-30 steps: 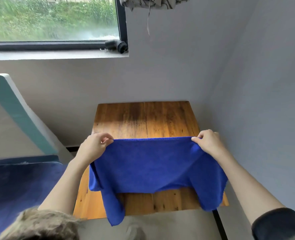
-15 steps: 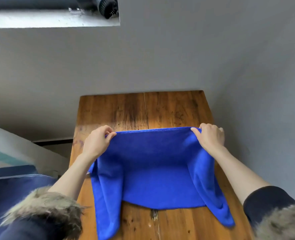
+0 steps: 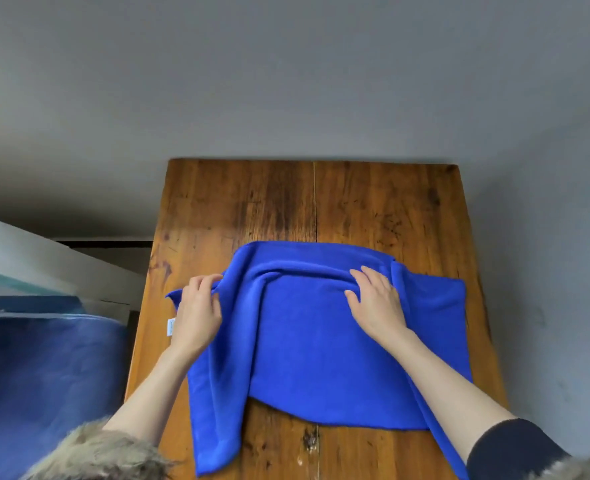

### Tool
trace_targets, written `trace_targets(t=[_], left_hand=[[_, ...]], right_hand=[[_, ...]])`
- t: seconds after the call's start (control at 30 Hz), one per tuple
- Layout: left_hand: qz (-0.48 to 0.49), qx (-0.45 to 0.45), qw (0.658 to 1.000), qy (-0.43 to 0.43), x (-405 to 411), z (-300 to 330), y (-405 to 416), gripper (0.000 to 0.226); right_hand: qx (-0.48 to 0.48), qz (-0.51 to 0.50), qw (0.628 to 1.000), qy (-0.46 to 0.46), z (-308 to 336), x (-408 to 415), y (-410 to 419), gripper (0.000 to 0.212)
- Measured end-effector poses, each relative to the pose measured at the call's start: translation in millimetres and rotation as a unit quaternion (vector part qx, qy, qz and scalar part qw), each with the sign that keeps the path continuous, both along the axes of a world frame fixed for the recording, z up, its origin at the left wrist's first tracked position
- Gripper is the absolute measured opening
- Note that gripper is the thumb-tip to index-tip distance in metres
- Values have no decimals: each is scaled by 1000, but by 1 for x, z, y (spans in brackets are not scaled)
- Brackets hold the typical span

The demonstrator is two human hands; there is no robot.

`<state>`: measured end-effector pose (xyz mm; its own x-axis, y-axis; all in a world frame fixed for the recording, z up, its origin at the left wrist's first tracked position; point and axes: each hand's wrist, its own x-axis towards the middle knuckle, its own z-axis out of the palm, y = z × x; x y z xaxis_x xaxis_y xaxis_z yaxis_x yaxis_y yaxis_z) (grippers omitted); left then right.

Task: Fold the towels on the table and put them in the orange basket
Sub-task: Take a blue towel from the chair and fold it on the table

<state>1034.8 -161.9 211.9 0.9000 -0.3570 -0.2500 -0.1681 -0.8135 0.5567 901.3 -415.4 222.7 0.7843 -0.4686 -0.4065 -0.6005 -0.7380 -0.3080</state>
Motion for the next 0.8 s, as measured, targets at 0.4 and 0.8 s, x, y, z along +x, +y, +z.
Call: trace_targets(t=[0.4, 0.8], left_hand=[[-35, 106, 994, 17, -24, -48, 63, 49], [-145, 255, 956, -15, 85, -48, 86, 71]], right_hand=[[-13, 82, 983, 163, -46, 8, 111, 92], [-6, 84, 974, 210, -45, 15, 111, 112]])
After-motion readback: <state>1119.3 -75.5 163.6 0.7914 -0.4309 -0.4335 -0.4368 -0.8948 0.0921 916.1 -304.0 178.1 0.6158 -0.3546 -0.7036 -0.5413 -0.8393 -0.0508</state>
